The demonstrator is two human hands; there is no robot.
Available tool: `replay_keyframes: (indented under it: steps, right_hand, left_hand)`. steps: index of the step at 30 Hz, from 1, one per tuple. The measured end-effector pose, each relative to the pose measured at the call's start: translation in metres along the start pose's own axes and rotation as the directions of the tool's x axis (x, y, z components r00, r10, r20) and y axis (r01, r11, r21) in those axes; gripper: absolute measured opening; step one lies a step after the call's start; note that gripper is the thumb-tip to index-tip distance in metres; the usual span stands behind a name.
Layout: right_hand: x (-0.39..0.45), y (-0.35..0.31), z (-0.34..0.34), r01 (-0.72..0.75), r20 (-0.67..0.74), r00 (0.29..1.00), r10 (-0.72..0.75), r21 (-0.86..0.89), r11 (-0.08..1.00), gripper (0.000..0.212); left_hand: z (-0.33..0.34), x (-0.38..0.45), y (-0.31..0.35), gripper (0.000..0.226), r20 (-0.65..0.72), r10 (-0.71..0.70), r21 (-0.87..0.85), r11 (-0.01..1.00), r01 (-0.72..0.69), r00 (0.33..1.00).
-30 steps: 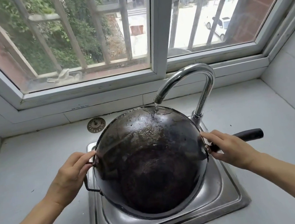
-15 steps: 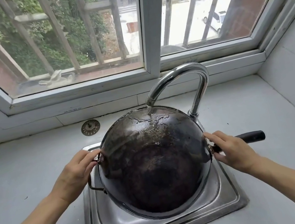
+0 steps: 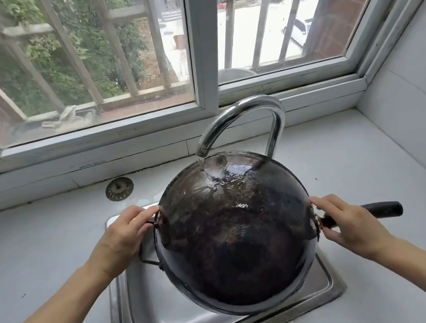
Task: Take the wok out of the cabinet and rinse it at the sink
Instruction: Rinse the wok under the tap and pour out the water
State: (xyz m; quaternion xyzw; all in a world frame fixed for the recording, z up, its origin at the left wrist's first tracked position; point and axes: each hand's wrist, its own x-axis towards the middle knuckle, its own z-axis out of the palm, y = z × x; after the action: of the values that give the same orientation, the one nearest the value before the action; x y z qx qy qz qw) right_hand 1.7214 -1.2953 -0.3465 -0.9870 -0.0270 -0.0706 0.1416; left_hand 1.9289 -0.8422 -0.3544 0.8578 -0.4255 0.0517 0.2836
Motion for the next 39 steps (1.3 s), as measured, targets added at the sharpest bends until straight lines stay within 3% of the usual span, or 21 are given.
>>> replay_keyframes:
  steps: [11, 21, 39]
  right_hand:
    - [-0.023, 0.004, -0.012, -0.079, -0.069, 0.995, 0.078, -0.010, 0.997, 0.076]
    - [-0.001, -0.009, -0.001, -0.040, -0.014, 0.999, 0.040, -0.003, 0.999, 0.073]
    - [0.086, -0.054, 0.016, 0.108, 0.024, 0.994, -0.107, -0.021, 0.994, 0.077]
  left_hand:
    - [0.008, 0.033, 0.005, 0.036, 0.009, 0.077, -0.008, 0.997, -0.077, 0.997]
    - [-0.008, 0.007, -0.008, 0.037, -0.006, 0.042, -0.024, 0.999, -0.042, 0.999]
    - [-0.053, -0.047, -0.046, 0.041, -0.087, -0.149, 0.077, 0.985, 0.156, 0.985]
